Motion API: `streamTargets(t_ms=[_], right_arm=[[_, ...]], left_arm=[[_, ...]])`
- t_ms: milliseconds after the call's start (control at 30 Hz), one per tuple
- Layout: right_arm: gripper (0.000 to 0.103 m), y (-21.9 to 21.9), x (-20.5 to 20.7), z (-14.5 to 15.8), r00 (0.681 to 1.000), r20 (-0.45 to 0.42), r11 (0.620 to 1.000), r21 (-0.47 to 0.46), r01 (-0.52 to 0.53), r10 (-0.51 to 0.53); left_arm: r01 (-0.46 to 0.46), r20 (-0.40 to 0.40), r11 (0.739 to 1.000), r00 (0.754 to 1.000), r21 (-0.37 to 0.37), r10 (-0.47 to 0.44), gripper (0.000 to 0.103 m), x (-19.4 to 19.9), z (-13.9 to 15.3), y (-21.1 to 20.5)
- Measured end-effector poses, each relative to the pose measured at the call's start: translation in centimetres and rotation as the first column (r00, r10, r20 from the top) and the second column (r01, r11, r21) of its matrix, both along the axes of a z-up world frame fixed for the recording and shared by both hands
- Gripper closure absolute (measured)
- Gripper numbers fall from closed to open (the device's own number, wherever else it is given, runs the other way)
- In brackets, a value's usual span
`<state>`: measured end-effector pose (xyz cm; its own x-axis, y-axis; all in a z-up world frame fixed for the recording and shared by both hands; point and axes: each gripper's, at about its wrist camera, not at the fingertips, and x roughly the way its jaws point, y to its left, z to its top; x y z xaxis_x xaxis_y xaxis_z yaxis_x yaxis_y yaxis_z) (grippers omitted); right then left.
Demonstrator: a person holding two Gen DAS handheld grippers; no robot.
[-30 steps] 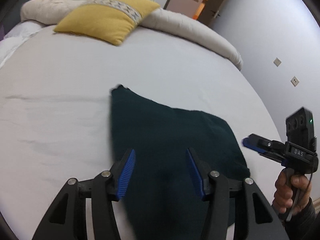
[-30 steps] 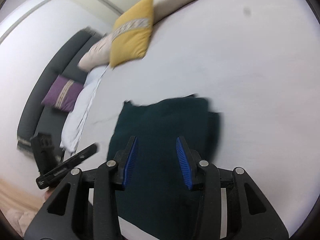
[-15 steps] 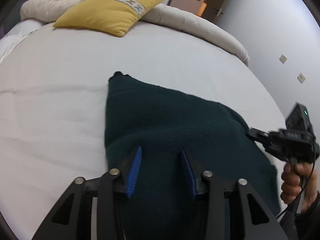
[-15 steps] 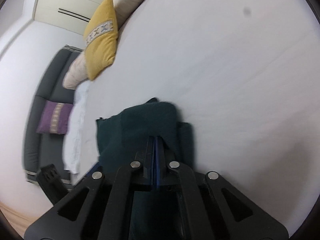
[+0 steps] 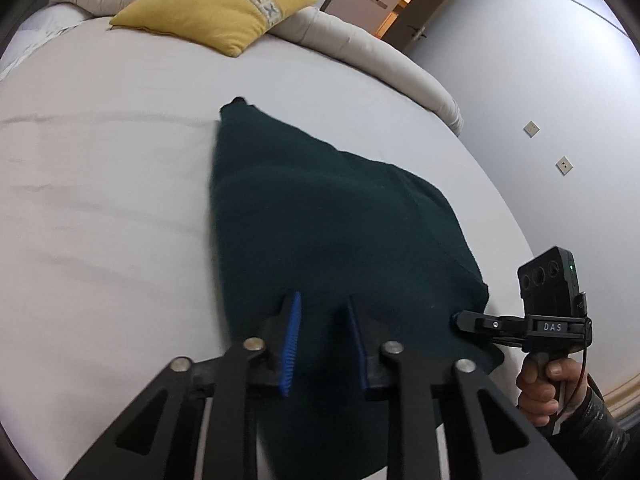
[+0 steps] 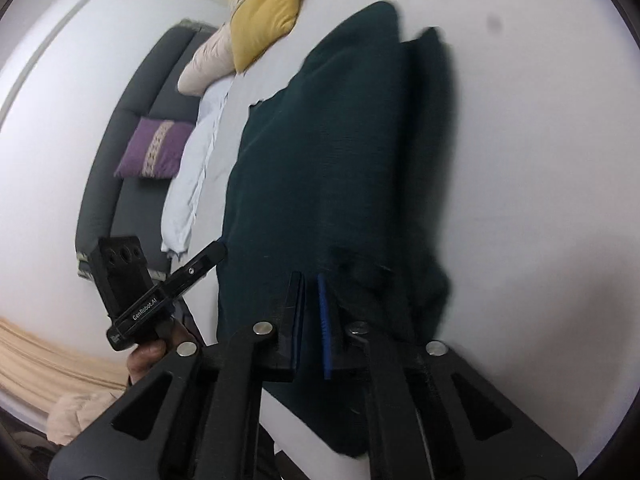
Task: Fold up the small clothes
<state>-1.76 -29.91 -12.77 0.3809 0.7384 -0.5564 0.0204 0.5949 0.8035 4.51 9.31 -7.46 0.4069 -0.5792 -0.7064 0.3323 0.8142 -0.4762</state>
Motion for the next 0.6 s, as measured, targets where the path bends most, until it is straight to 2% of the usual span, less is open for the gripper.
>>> streamTargets(t_ms=[67, 133, 200, 233, 267, 400, 500, 600], right_arm=[[0.101, -0.5, -0.7, -0.2, 1.000, 0.015, 1.000, -0.010, -0.003, 0.003], [0.101, -1.4, -2.2, 0.1, 1.000, 0.022, 1.000, -0.030, -0.006, 0.006], [0.096, -1.7, -3.5, 1.1, 0.999, 0.042, 0.995, -0.100, 0.007, -0.003], [0.095, -1.5, -3.8, 1.7, 0.999, 0.053, 0.992, -0.127, 0.004, 0.002], [0.093, -1.7, -4.3, 2.2, 0.998, 0.065, 0.988, -0.156, -0.006, 0.017], [0.091, 1.1, -6.6, 6.1, 0.981, 0.142, 0.948, -0.308, -0.083, 0.132], [0.091, 3.0, -7.8, 8.1, 0.962, 0.194, 0.930, -0.349, -0.113, 0.190], [0.090, 4.3, -8.1, 9.4, 0.950, 0.241, 0.913, -0.398, -0.088, 0.197]], left_arm=[[0.000, -0.007, 1.000, 1.000, -0.011, 0.000, 0.087, -0.1, -0.1, 0.7], [-0.022, -0.021, 0.999, 1.000, -0.034, 0.022, 0.088, 0.1, -0.1, 1.9], [-0.068, -0.023, 0.997, 0.997, -0.034, 0.067, 0.088, 0.0, 0.2, 3.5], [-0.101, -0.023, 0.995, 0.995, -0.005, 0.101, 0.077, -0.1, 0.2, 4.3], [-0.128, -0.021, 0.992, 0.992, 0.010, 0.128, 0.071, -0.2, 0.2, 5.2], [-0.208, -0.018, 0.978, 0.978, 0.029, 0.209, 0.068, 0.3, 0.9, 9.2], [-0.251, 0.021, 0.962, 0.968, 0.107, 0.250, 0.058, 0.3, 2.4, 10.1], [-0.289, 0.120, 0.915, 0.957, 0.282, 0.265, 0.041, -0.2, 4.4, 8.1]])
